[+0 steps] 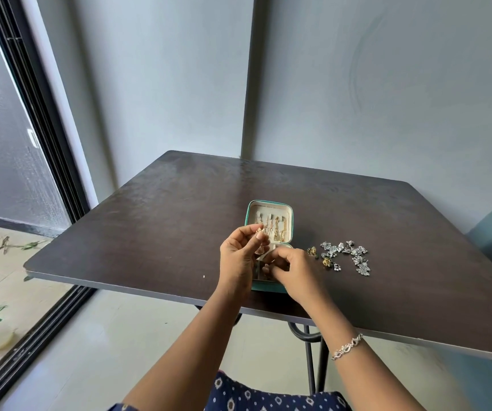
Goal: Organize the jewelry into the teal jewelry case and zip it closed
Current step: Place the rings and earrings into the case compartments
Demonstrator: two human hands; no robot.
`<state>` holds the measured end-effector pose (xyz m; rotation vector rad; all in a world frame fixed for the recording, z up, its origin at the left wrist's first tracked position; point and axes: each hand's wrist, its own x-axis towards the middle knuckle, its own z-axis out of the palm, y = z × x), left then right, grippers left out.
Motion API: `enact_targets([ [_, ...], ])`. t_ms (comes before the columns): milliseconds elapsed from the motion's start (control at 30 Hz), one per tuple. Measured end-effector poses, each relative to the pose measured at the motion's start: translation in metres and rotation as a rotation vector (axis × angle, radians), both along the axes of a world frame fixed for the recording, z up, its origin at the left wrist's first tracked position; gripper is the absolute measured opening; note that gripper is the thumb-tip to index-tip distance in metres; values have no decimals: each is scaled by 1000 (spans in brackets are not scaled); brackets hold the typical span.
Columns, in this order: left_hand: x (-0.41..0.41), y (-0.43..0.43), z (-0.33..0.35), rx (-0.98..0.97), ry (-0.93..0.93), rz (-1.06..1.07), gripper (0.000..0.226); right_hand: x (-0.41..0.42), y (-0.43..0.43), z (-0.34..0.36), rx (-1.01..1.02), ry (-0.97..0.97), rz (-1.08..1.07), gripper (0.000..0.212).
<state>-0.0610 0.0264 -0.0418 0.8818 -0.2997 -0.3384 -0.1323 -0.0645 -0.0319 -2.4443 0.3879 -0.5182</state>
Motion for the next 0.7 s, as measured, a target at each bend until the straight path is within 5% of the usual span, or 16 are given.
enact_targets([
  [333, 1, -2, -2, -4, 6, 22, 11, 13, 10, -4, -73, -32, -68, 12],
  [567, 2, -4, -5, 91, -71, 17, 20, 11, -12, 2, 300, -207, -100, 10],
  [700, 1, -3, -6, 132, -105, -2, 28, 12, -19, 11, 337, -267, -53, 19],
])
